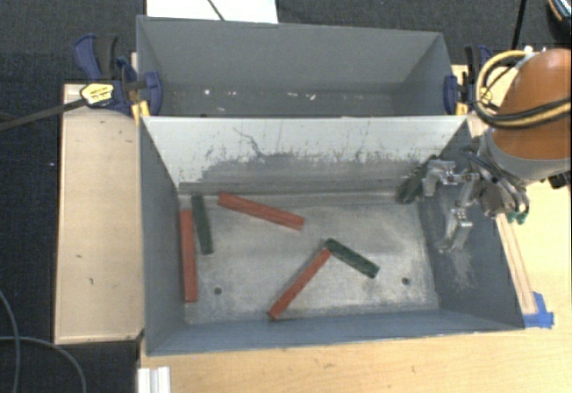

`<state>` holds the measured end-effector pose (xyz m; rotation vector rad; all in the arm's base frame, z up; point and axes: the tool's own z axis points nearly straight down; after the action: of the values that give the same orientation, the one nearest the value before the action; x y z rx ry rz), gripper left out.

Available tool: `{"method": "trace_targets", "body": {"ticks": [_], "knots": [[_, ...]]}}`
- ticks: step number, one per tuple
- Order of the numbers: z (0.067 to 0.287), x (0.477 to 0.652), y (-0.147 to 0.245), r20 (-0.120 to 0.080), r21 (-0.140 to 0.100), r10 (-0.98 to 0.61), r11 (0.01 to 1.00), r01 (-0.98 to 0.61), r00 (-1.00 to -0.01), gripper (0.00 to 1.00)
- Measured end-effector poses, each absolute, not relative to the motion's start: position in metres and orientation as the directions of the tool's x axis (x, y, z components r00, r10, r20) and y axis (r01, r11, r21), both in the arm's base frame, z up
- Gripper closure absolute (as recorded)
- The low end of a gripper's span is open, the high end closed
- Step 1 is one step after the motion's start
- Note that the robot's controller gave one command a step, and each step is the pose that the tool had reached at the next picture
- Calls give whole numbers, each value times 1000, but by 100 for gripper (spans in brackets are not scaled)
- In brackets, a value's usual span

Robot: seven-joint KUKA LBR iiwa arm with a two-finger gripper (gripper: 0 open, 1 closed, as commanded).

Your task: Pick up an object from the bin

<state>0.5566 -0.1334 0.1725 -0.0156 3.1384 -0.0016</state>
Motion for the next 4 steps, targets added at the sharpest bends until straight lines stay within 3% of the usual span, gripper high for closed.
{"method": "trace_targets", "body": {"ticks": [1, 2, 3, 4], "knots": [[143, 480, -95, 2, 3, -372, 928, -372, -928, 0], [85, 550, -27, -5, 2, -578, 816, -578, -816, 0], [70, 533, 6, 0, 1, -491, 871, -491, -871, 0], [70, 525, 63, 1, 4, -488, 873, -488, -873, 0]]}}
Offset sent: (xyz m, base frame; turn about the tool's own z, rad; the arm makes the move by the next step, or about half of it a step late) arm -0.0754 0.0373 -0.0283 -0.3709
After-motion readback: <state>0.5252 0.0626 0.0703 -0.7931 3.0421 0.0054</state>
